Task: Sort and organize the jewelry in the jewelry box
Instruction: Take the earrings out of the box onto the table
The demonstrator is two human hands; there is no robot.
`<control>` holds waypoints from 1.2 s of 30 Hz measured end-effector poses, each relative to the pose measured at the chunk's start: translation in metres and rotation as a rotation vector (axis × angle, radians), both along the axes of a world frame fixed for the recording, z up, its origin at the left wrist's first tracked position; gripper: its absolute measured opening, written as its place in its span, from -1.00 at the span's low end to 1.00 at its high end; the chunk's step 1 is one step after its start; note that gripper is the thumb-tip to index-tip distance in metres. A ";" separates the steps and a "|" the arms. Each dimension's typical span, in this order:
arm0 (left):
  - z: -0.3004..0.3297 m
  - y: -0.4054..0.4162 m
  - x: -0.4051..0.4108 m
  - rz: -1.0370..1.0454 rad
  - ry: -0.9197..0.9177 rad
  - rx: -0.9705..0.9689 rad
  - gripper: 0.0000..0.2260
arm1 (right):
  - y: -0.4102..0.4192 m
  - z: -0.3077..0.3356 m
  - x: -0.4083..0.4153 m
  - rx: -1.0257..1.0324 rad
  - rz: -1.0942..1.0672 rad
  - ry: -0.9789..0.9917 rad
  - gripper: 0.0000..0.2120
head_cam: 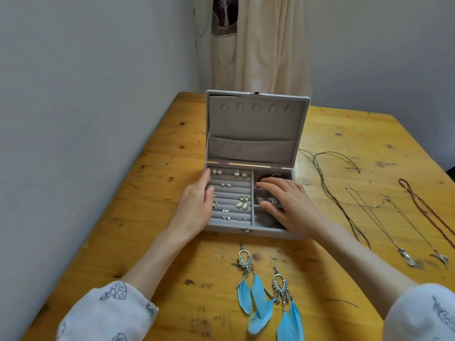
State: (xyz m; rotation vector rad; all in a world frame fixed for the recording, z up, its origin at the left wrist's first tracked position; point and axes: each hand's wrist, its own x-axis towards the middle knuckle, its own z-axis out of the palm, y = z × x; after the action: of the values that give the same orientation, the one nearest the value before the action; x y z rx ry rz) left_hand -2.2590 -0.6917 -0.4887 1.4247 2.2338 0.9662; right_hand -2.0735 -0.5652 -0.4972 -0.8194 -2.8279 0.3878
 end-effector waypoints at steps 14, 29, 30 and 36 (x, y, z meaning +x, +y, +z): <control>0.006 0.055 -0.025 -0.182 0.800 0.070 -0.62 | 0.018 0.017 -0.067 0.105 -0.094 0.140 -0.72; -0.003 0.056 -0.040 -0.063 0.957 0.140 -0.83 | 0.017 0.008 -0.080 0.091 -0.098 0.097 -0.69; -0.003 0.056 -0.041 -0.063 0.945 0.166 -0.89 | 0.017 0.008 -0.080 0.096 -0.094 0.094 -0.70; -0.006 0.060 -0.044 -0.114 0.909 0.261 -0.97 | 0.019 0.015 -0.086 0.121 -0.057 0.032 -0.75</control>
State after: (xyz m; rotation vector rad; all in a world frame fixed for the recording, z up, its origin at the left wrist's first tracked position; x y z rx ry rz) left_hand -2.3034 -0.6320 -0.4946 2.4513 2.6044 0.6449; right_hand -2.1594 -0.5464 -0.4821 -0.8589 -2.7596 0.2180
